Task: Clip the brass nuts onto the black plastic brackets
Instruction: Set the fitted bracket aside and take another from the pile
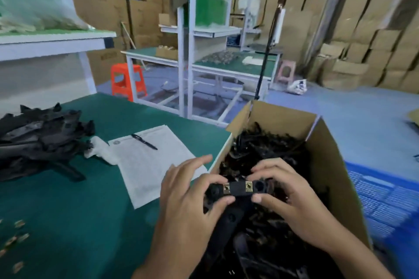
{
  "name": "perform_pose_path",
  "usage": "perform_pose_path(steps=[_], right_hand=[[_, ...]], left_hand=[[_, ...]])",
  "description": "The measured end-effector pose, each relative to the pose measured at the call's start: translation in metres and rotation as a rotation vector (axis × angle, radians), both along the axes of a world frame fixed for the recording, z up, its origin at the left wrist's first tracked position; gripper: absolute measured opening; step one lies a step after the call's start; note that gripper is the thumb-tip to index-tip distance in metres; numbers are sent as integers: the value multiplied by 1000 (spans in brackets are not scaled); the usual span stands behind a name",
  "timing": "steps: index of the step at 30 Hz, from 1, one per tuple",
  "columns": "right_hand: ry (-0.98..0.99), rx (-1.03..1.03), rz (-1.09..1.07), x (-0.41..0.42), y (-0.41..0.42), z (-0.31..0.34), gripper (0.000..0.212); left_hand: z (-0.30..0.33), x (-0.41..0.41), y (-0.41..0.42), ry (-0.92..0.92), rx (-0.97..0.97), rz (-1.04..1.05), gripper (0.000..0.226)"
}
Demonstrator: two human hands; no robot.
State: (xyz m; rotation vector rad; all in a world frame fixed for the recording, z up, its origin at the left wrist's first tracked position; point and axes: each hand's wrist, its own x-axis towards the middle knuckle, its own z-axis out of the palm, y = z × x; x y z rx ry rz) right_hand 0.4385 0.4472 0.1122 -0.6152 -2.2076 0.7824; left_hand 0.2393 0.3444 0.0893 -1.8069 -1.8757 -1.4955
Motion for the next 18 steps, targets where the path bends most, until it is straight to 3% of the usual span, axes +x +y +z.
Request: perform_pose_path(steps=[2,5,8,12,14,18], right_hand=[[-38,24,-83,15,10,-4,22],[-164,67,-199,22,20,-10,43],[-186,1,-211,13,22,-19,46],[-169,-35,-81,-38,7,-33,24],[-181,-50,43,-69,-2,-41,18],[-250,-94,202,-168,-56,-72,27]], left_hand=[[-1,15,17,60,-29,-23,31],[-5,24,27,70,-314,28,84],[-15,11,14,36,-407,163,92],[-26,-45,-35,-48,-397,334,114],[-35,-83,-69,-29,-523,473,122],[-30,-152,-151,-238,-832,782,139]])
